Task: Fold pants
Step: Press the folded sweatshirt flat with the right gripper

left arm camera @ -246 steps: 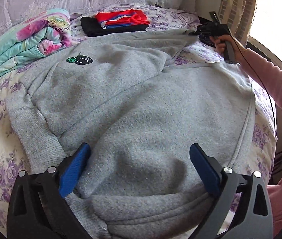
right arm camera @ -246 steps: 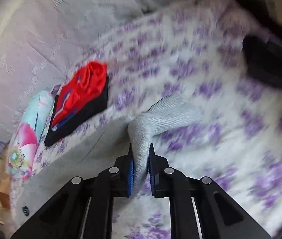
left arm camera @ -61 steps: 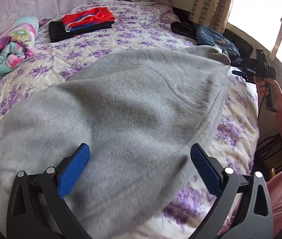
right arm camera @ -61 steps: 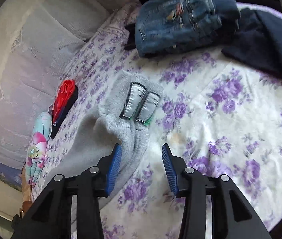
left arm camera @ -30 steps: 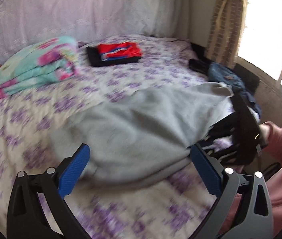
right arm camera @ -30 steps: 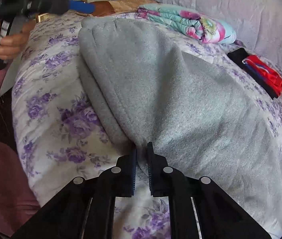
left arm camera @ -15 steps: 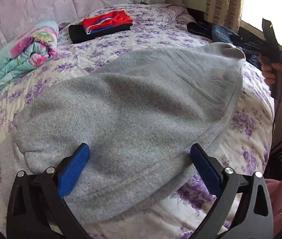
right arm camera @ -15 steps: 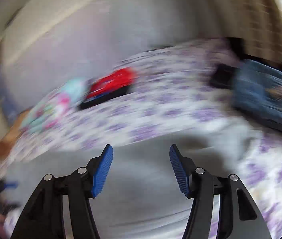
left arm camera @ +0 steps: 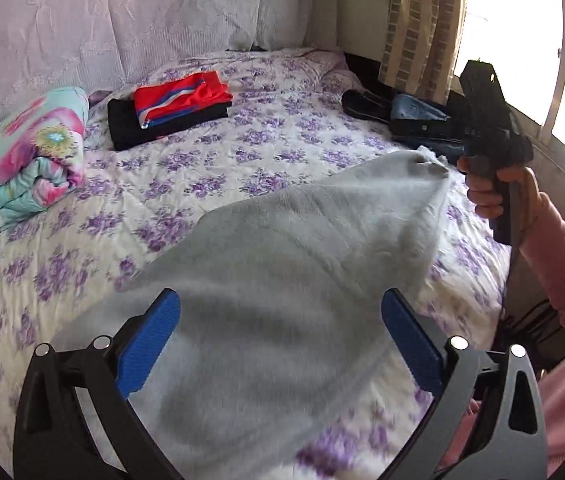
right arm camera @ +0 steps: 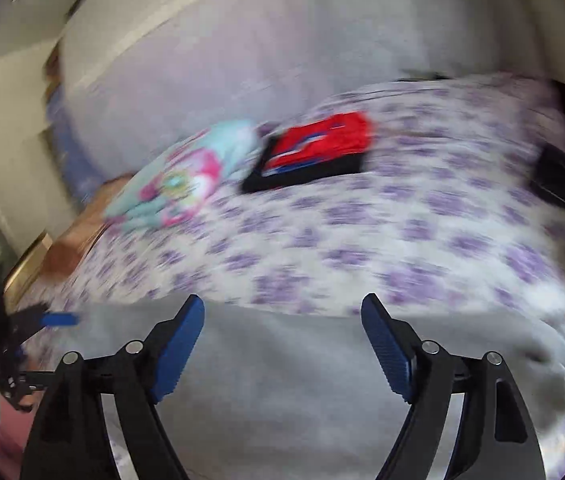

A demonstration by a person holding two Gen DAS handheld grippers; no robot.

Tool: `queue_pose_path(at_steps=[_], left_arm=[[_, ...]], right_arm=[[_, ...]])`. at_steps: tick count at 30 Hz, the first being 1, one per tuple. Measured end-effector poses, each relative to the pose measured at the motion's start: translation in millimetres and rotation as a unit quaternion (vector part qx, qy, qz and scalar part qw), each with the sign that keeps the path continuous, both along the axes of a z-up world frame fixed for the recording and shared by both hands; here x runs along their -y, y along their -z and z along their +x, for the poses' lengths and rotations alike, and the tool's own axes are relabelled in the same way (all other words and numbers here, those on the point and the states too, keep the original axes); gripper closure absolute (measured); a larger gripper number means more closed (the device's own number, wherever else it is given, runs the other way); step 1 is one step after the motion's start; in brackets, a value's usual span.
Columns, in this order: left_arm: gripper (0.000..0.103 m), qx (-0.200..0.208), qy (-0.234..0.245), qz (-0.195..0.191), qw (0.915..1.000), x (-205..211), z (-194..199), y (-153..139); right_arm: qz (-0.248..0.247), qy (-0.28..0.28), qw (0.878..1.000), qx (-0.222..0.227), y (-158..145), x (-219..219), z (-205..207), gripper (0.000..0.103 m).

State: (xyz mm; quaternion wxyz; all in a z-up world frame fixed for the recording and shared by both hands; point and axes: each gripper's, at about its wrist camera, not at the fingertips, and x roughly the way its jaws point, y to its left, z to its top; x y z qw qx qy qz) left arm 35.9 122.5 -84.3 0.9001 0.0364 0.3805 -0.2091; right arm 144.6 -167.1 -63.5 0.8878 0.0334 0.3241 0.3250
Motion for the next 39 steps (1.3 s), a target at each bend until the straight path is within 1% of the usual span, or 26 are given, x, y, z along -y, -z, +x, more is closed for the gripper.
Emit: queue_pose_path(at_steps=[1, 3, 4, 5, 6, 7, 9, 10, 11, 13, 14, 16, 20, 21, 22, 24, 26, 27, 28, 30, 31, 32, 34, 36, 38, 39], left_arm=[[0.005, -0.016, 0.004, -0.001, 0.9999, 4.8, 9.3, 8.1], [0.005, -0.074, 0.010, 0.000, 0.9972, 13.0, 25.7, 38.5], [0.005, -0.106, 0.009, 0.009, 0.9943, 14.4, 30.8, 55.6], [0.005, -0.122, 0.009, 0.018, 0.9923, 14.8, 32.5, 67.8], [0.005, -0.117, 0.015, 0.029, 0.9926, 15.0, 28.0, 76.7], [0.005, -0.100, 0.024, 0.035, 0.9941, 15.6, 19.3, 78.6], [0.005, -0.083, 0.038, 0.040, 0.9950, 15.4, 6.0, 78.8], [0.005, -0.077, 0.038, 0.033, 0.9957, 13.3, 1.8, 79.0], [0.005, -0.077, 0.037, 0.021, 0.9961, 9.9, 1.0, 79.9], [0.005, -0.082, 0.037, -0.004, 0.9959, 3.4, 2.2, 79.9], [0.005, -0.085, 0.038, -0.014, 0.9956, 1.0, 3.6, 79.3], [0.005, -0.088, 0.040, -0.028, 0.9949, -2.2, 4.3, 79.0], [0.005, -0.086, 0.044, -0.027, 0.9949, -2.9, 3.7, 79.7], [0.004, -0.086, 0.045, -0.028, 0.9949, -3.2, 4.7, 80.1], [0.004, -0.087, 0.045, -0.030, 0.9947, -3.8, 5.5, 80.2], [0.004, -0.088, 0.047, -0.034, 0.9945, -5.3, 6.9, 80.3], [0.004, -0.088, 0.047, -0.036, 0.9943, -6.6, 11.2, 81.2], [0.005, -0.088, 0.047, -0.036, 0.9944, -6.2, 10.7, 81.1], [0.004, -0.088, 0.047, -0.035, 0.9944, -6.3, 10.5, 81.2], [0.004, -0.088, 0.048, -0.035, 0.9944, -6.3, 10.3, 81.0], [0.004, -0.088, 0.048, -0.035, 0.9944, -6.1, 10.0, 81.0], [0.004, -0.088, 0.047, -0.035, 0.9944, -6.1, 9.9, 81.0], [0.004, -0.087, 0.047, -0.034, 0.9945, -6.0, 9.5, 81.1], [0.004, -0.087, 0.047, -0.034, 0.9945, -5.8, 9.1, 81.1], [0.004, -0.087, 0.047, -0.034, 0.9945, -5.7, 9.5, 81.2], [0.004, -0.087, 0.047, -0.034, 0.9945, -5.6, 9.5, 81.3]], right_arm=[[-0.012, -0.025, 1.000, -0.003, -0.2, -20.7, 7.6, 0.021], [-0.044, -0.073, 0.996, -0.013, 9.3, -62.0, 22.1, 0.021], [-0.059, -0.091, 0.994, -0.018, 13.0, -74.9, 22.6, 0.021], [-0.078, -0.113, 0.990, -0.028, 20.5, -90.9, 30.5, 0.021], [-0.092, -0.135, 0.986, -0.037, 27.3, -103.8, 36.5, 0.021], [-0.104, -0.155, 0.981, -0.046, 32.9, -114.8, 42.5, 0.021], [-0.134, -0.196, 0.969, -0.065, 42.8, -138.0, 55.1, 0.021], [-0.150, -0.210, 0.964, -0.069, 45.6, -143.1, 56.5, 0.021], [-0.171, -0.230, 0.955, -0.076, 49.3, -150.6, 59.1, 0.021], [-0.203, -0.271, 0.936, -0.098, 55.7, -159.1, 59.2, 0.021], [-0.215, -0.298, 0.923, -0.116, 59.2, -162.3, 57.3, 0.021], [-0.222, -0.343, 0.901, -0.143, 59.8, -166.7, 50.3, 0.021], [-0.207, -0.425, 0.863, -0.180, 54.8, -166.2, 36.5, 0.019], [-0.204, -0.438, 0.855, -0.191, 55.9, -165.5, 36.0, 0.019], [-0.202, -0.445, 0.851, -0.194, 57.4, -165.0, 37.2, 0.019], [-0.208, -0.439, 0.852, -0.197, 62.6, -166.5, 44.4, 0.019], [-0.232, -0.423, 0.851, -0.206, 72.3, -171.2, 53.4, 0.019], [-0.243, -0.421, 0.848, -0.210, 77.4, -173.5, 55.4, 0.019], [-0.240, -0.428, 0.843, -0.219, 79.8, -174.8, 54.9, 0.018], [-0.215, -0.466, 0.821, -0.250, 79.1, -180.6, 48.3, 0.018], [-0.200, -0.488, 0.810, -0.259, 76.2, -184.3, 43.4, 0.017], [-0.189, -0.502, 0.803, -0.259, 73.7, -187.0, 40.2, 0.015], [-0.169, -0.516, 0.797, -0.265, 74.6, -194.0, 38.5, 0.015], [-0.145, -0.510, 0.796, -0.294, 79.7, -200.8, 43.9, 0.015], [-0.085, -0.503, 0.793, -0.332, 78.5, -203.8, 55.9, 0.015], [-0.054, -0.499, 0.794, -0.342, 79.0, -204.2, 60.1, 0.015]])
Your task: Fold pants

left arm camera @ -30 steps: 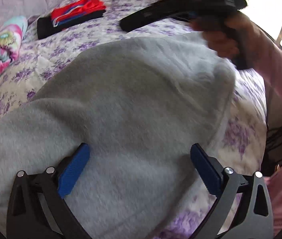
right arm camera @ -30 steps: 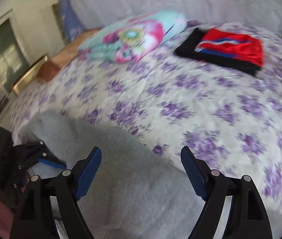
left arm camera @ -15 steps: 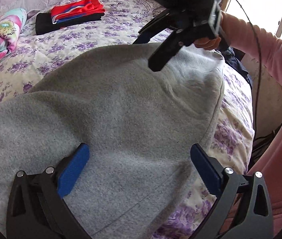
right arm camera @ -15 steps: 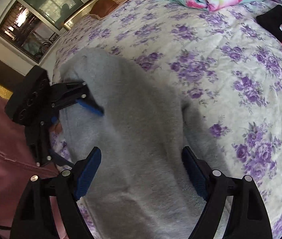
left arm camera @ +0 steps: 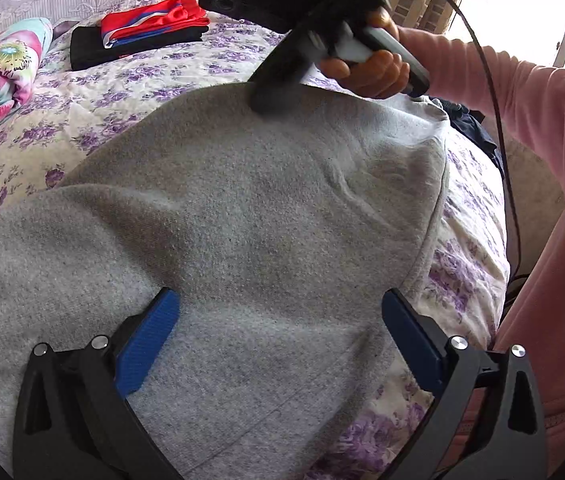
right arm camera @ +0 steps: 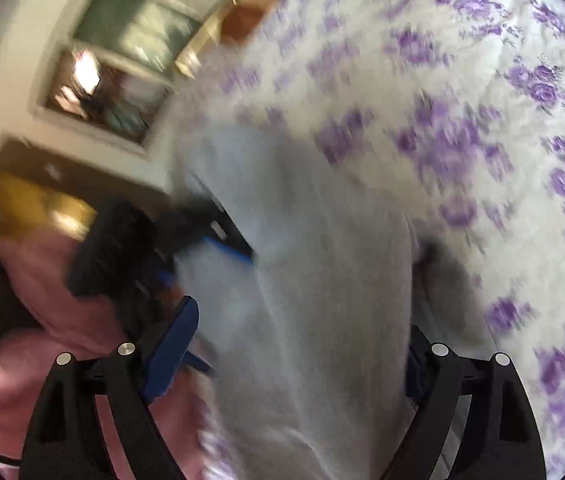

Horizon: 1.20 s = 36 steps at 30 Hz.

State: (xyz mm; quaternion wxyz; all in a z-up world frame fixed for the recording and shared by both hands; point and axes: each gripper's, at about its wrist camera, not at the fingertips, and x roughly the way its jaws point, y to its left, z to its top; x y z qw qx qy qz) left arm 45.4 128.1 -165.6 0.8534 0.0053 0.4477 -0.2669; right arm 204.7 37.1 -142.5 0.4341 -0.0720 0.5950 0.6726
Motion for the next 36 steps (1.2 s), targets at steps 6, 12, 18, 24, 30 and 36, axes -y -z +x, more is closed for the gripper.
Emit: queue_pose_path(at_steps=[6, 12, 18, 24, 30, 36], left_arm=[[0.004, 0.000, -0.001, -0.001, 1.0000, -0.3, 0.2, 0.1], [0.004, 0.001, 0.000, 0.004, 1.0000, 0.3, -0.7, 0.2], [0.004, 0.008, 0.003, 0.022, 0.9997, 4.4, -5.9, -0.8], [0.005, 0.017, 0.001, 0.036, 0.9992, 2.5, -16.4, -7.0], [0.005, 0.071, -0.041, 0.026, 0.9963, -15.8, -35.0, -47.0], [0.005, 0.016, -0.123, 0.054, 0.9908, -39.5, -3.6, -16.2]], right_arm=[[0.038, 0.125, 0.991, -0.010, 10.9, 1.0, 26.5, 0.021], [0.016, 0.238, 0.966, 0.101, -3.1, 39.8, 48.6, 0.034], [0.112, 0.258, 0.950, 0.138, -50.1, 60.5, -3.1, 0.036], [-0.018, 0.198, 0.947, 0.252, 10.1, 33.6, -64.6, 0.055], [0.051, 0.242, 0.910, 0.332, -36.8, 59.1, -115.0, 0.036], [0.000, 0.311, 0.875, 0.372, -8.0, 68.4, -142.2, 0.032]])
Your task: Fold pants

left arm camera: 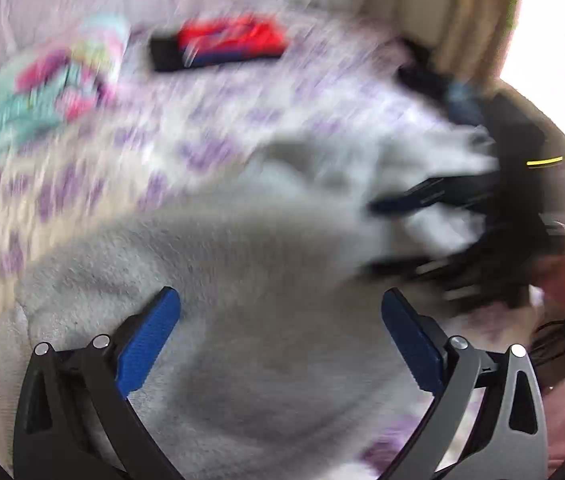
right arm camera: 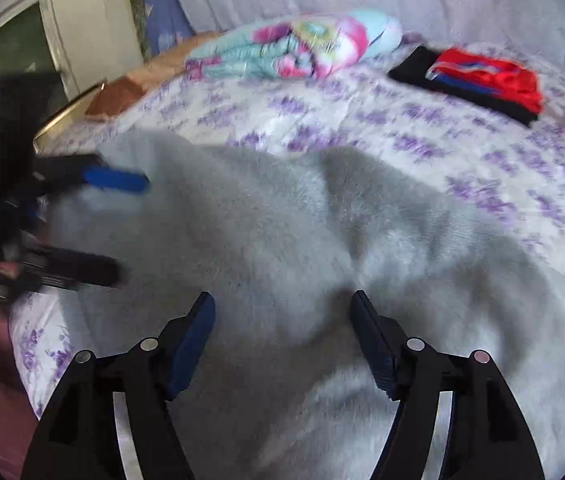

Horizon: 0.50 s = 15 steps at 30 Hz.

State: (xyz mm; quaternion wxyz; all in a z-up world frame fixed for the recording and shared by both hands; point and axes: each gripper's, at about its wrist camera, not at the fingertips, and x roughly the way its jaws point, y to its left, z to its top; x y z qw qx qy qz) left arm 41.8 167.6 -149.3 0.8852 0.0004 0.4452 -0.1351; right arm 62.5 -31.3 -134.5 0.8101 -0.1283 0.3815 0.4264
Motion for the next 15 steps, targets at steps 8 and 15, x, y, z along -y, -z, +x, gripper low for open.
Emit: queue_pose_path(at_steps=[8, 15], left_arm=[[0.004, 0.034, -0.006, 0.075, 0.9966, 17.2, -24.7, 6.1], [0.005, 0.019, -0.027, 0.081, 0.9962, 26.9, -35.2, -1.6]], right_arm=[[0.067, 0.257, 0.963, -0.051, 16.0, 136.1, 23.0, 0.027], [0.275, 0.352, 0.895, -0.010, -16.5, 236.8, -9.5, 0.023]])
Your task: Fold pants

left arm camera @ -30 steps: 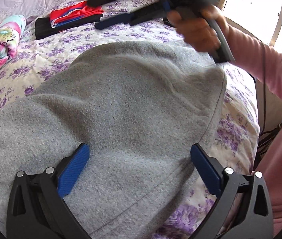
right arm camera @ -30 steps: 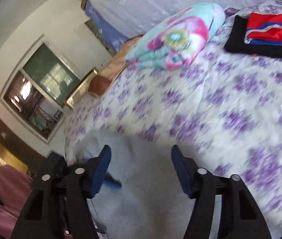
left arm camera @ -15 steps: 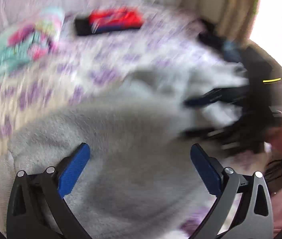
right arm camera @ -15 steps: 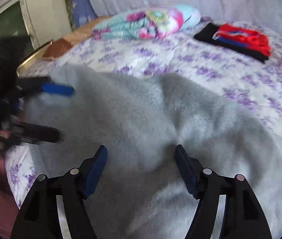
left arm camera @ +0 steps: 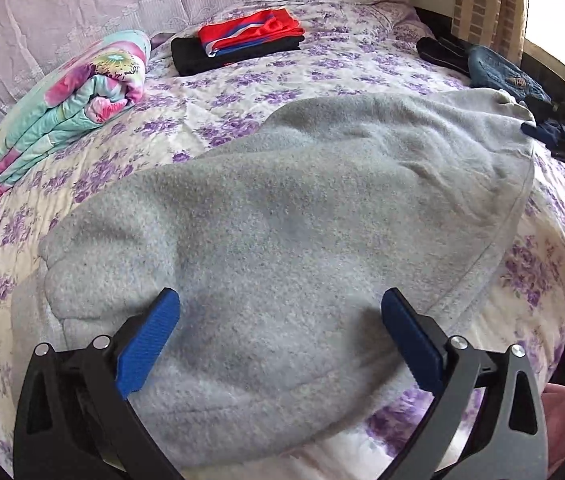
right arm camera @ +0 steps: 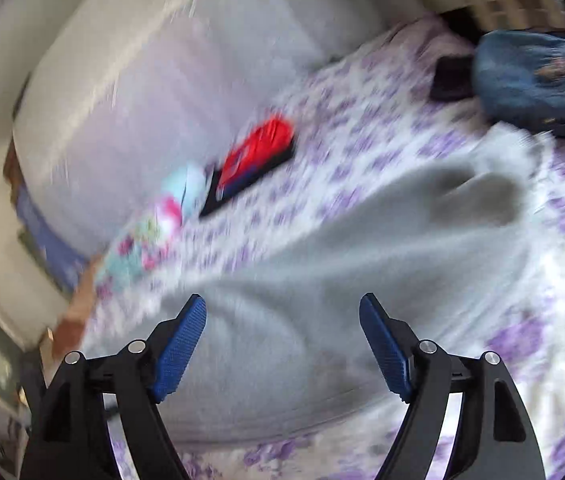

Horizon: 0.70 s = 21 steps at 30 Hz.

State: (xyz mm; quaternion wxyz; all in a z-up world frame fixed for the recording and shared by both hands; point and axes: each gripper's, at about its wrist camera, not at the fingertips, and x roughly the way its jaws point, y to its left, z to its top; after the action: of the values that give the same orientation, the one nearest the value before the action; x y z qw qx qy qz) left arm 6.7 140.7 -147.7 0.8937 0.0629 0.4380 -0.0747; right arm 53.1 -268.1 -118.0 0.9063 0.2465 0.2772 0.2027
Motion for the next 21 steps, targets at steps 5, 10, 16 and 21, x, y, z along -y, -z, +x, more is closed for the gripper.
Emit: queue_pose_path(at_steps=[5, 10, 16, 21], left_arm=[[0.005, 0.038, 0.009, -0.036, 0.9986, 15.6, -9.7, -21.9], [0.005, -0.020, -0.039, -0.024, 0.9988, 15.0, 3.0, 5.2], [0.005, -0.012, -0.048, -0.002, 0.9988, 15.9, -12.3, -2.8], [0.005, -0.001, -0.080, 0.001, 0.9968, -3.5, -5.3, -13.0]], right_arm=[[0.029, 0.051, 0.998, 0.013, 2.8, 48.4, 34.3, 0.022], [0.106, 0.137, 0.982, -0.080, 38.3, 101.0, 62.8, 0.029], [-0.015, -0.020, 0.999, 0.020, -11.7, 12.1, 76.0, 0.026], [-0.081, -0.079, 0.993, -0.031, -0.5, -11.6, 126.5, 0.027]])
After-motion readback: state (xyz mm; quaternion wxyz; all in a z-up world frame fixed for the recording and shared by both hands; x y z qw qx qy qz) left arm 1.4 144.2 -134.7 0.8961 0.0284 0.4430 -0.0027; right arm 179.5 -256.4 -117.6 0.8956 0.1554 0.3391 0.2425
